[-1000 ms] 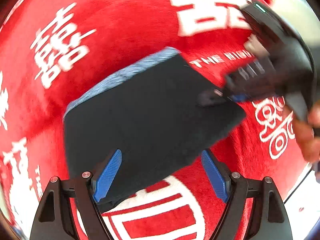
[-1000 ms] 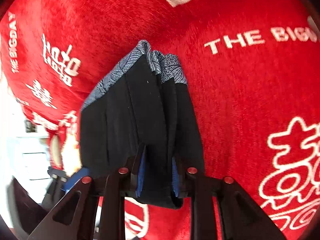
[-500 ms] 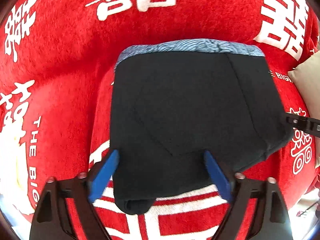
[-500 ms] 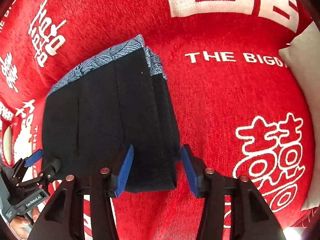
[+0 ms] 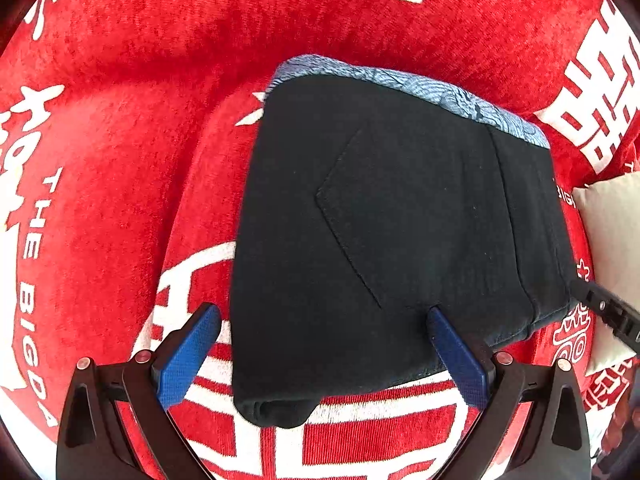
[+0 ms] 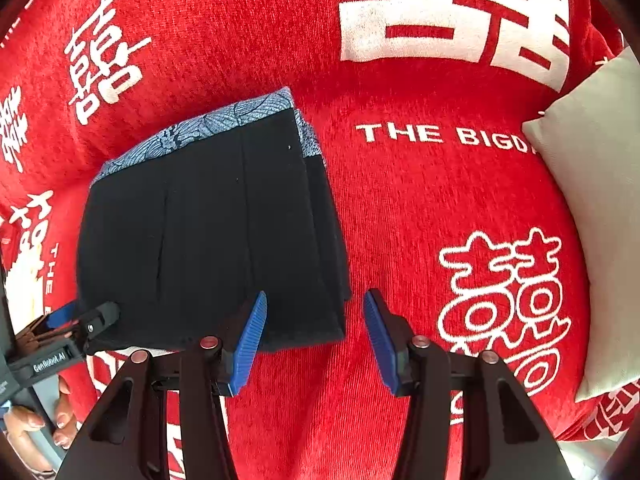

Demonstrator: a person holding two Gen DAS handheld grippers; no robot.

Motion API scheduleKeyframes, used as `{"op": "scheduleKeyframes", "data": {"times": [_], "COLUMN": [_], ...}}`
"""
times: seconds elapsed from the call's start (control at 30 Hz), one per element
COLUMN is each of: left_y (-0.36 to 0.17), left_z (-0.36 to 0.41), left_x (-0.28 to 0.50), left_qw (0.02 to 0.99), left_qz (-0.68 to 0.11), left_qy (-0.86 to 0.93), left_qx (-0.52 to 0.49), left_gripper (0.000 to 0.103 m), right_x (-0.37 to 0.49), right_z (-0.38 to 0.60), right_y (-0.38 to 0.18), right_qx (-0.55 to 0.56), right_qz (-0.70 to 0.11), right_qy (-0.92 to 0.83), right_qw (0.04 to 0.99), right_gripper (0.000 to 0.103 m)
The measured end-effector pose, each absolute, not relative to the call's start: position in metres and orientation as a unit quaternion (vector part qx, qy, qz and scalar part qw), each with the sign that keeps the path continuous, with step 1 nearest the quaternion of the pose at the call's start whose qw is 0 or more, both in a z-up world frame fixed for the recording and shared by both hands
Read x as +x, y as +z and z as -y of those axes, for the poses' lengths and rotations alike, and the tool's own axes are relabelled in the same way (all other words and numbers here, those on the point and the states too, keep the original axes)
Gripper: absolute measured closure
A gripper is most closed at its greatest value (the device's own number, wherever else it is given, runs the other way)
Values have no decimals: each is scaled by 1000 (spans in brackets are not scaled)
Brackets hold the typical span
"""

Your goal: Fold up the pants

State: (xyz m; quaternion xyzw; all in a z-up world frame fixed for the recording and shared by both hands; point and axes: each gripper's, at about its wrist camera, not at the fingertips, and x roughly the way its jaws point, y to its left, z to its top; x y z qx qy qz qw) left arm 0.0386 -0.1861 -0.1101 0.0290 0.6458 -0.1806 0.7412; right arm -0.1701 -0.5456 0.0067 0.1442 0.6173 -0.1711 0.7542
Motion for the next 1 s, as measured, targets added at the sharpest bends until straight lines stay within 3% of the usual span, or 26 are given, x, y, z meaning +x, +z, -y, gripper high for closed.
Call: {"op": "scheduleKeyframes", "data": {"times": [0.17, 0.27, 0.6, 0.67, 1.0], "left_y": [-95, -87, -77, -76, -76], "left_z": [178, 179, 183, 184, 171], "left_x": [43, 48, 63, 65, 90], "left_qw": [738, 739, 747, 746, 733], "left_qz": [-651, -651, -640, -641, -653], "left_qy": [-173, -173, -171, -174, -189], "left_qx": [28, 35, 50, 50, -20], "left_gripper": [0, 0, 0, 0, 0], "right_x": [-175, -176, -177, -177, -174], "right_z": [540, 538, 539, 542, 572], "right_y": [11, 11, 13, 14, 18], "right_qx": [152, 155, 159, 165, 217], "right_qz": [-620, -623, -624, -621, -602], "right_qy": [-168, -162, -157, -153, -109], "right_qw": [752, 750, 749, 751, 761], "right_gripper": [48, 40, 31, 22, 18]}}
